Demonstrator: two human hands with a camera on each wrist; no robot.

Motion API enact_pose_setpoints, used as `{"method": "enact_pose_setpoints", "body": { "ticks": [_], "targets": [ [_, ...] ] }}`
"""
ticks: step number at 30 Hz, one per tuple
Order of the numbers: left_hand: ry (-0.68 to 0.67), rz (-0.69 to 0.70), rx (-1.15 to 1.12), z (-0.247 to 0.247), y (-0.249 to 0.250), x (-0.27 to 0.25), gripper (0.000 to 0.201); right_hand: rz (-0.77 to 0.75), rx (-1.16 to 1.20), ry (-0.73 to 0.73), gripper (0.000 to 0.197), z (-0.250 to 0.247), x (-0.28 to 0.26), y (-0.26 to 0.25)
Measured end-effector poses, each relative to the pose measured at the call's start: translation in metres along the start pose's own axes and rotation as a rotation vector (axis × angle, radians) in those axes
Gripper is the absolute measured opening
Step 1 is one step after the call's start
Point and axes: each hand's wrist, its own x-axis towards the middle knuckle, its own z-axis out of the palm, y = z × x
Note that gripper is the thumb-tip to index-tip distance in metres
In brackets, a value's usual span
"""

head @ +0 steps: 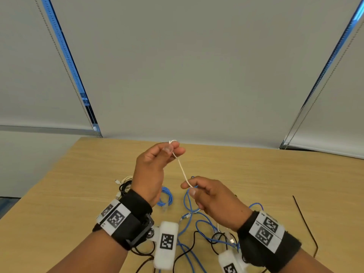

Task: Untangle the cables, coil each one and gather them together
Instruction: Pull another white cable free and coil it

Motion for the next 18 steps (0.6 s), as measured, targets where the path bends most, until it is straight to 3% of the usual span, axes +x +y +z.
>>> {"method": "enact_pose_setpoints", "body": {
  "ticks": [3,5,8,10,14,18],
  "targets": [
    [-0.116,0.072,0.535,-0.008,-0.009,0.000,0.022,-0.070,-0.126,0.040,0.017,-0.006,-0.002,-0.013],
    [-0.258,0.024,0.621,-0.010,-0.016,-0.007,0.025,-0.123,-0.203,0.119,0.021,-0.017,0.001,-0.024],
    [-0.432,-0.088,0.495,-0.005,-0.021,-0.022,0.030,-0.124,-0.188,0.254,0.015,-0.035,0.007,-0.032],
    [-0.469,-0.145,0.347,0.000,-0.021,-0.028,0.029,-0.112,-0.099,0.291,0.013,-0.040,0.010,-0.031],
    [-0.365,-0.187,0.067,0.007,-0.020,-0.032,0.021,-0.069,0.138,0.249,0.016,-0.034,0.009,-0.028],
    [-0.283,-0.248,-0.117,0.008,-0.020,-0.028,0.018,-0.035,0.216,0.222,0.019,-0.026,0.006,-0.022]
  ]
}}
